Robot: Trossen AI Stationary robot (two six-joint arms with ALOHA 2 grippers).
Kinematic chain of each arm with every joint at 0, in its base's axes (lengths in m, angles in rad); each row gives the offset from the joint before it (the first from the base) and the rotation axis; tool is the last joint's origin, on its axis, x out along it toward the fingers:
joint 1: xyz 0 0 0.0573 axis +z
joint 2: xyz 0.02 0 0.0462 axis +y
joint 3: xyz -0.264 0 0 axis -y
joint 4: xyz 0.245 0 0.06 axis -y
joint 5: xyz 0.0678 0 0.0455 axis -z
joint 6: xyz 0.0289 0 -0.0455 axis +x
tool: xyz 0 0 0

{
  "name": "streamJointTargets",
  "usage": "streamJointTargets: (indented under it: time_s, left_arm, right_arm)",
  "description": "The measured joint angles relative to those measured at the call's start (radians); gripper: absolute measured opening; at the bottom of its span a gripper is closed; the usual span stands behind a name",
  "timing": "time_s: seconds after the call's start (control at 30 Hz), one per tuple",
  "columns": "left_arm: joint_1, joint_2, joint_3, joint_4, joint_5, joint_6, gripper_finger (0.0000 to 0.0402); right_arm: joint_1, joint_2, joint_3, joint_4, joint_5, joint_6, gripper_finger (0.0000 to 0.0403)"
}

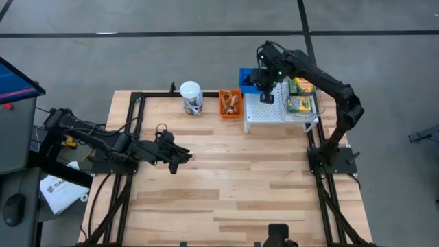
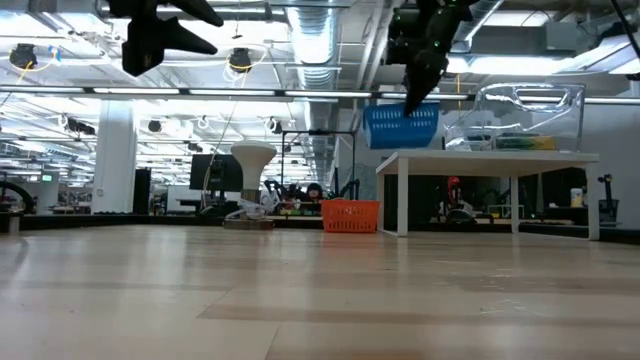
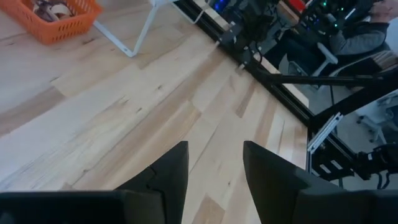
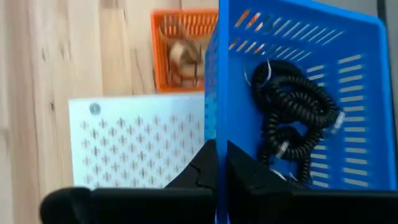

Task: Pick & Place Office Desk Supplies
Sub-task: Put the blue basket on the shelf

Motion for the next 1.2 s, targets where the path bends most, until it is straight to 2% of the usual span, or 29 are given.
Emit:
streamJointTargets:
  time_s: [0.13,0.43,0.6,0.77,1.2]
  left_arm:
    - [0.001,0.0,0.0,0.016,-0.017,-0.002,0.0145]
    - [0.03,0.0,0.0,0.04,-0.018,-0.002,0.0145]
    - [0.028,0.0,0.0,0.04,-0.018,-0.002,0.0145]
    - [0.028,0.0,0.0,0.04,-0.019,-0.001,0.0145]
    - [0.028,0.0,0.0,0.038,-0.019,0.0,0.0145]
  right_arm:
    - [-0.026,0.01,0.003,0.009,-0.035,-0.005,0.0002]
    - [-0.034,0.078,0.003,0.006,-0.033,-0.032,0.0002]
    - [-0.065,0.075,0.003,0.028,-0.026,-0.046,0.0002]
    - [-0.096,0.074,-0.002,-0.029,-0.056,-0.037,0.0002]
    - [-0.087,0.066,-0.049,-0.079,-0.059,-0.049,0.0002]
